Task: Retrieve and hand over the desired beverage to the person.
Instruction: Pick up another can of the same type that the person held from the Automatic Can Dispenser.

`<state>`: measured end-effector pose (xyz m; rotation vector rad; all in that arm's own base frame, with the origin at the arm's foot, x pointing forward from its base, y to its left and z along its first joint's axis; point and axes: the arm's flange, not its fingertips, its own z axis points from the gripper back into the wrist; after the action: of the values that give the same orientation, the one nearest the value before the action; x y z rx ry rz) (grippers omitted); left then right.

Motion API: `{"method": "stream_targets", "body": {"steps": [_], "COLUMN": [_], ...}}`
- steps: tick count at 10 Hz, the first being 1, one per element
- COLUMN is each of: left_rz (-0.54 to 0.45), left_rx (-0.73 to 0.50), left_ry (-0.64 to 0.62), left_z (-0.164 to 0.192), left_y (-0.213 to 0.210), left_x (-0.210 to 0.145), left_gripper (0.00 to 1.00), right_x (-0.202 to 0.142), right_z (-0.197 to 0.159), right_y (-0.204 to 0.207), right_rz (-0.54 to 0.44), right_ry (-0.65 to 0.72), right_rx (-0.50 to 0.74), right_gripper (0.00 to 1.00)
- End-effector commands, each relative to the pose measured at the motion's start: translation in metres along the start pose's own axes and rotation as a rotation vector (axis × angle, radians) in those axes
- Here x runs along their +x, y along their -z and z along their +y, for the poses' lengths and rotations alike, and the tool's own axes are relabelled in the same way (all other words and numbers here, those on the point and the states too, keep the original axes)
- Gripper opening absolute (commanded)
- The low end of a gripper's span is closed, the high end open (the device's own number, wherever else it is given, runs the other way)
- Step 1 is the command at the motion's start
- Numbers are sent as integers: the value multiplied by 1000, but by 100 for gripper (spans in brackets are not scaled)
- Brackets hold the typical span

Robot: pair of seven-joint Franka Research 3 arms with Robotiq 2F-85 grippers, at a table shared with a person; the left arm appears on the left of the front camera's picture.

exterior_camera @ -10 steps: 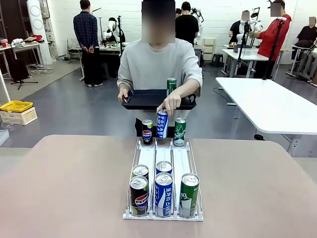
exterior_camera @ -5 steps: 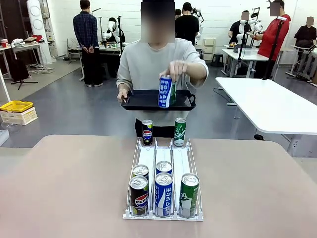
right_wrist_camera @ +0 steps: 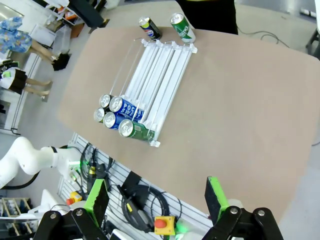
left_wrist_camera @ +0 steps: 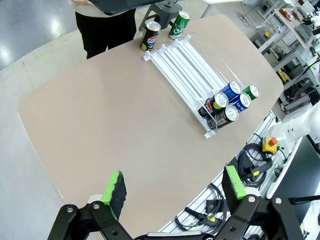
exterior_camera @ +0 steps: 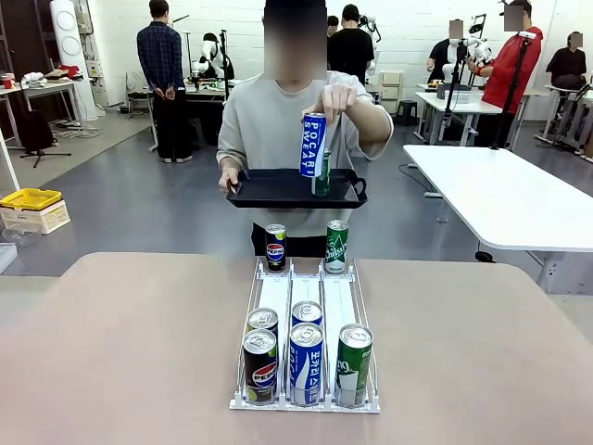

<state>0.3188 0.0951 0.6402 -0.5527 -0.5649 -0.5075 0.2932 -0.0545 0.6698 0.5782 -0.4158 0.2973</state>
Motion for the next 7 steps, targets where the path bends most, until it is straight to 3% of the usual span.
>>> {"method": "stream_targets", "body": {"steps": [1,7], "left_rz": [-1,-1], "left_rx": [-11,-11], "left_ry": [11,11], "left_z": [1,1], "left_y": [-2,-2], "left_x": [-1,-1], "left_gripper": [100,100], "right_x": [1,1], "right_z": [1,1], "right_y": [1,1], "right_rz": [-2,-2], "right_ry": [0,0], "right_rx": [18,18], "right_gripper": [100,100]}}
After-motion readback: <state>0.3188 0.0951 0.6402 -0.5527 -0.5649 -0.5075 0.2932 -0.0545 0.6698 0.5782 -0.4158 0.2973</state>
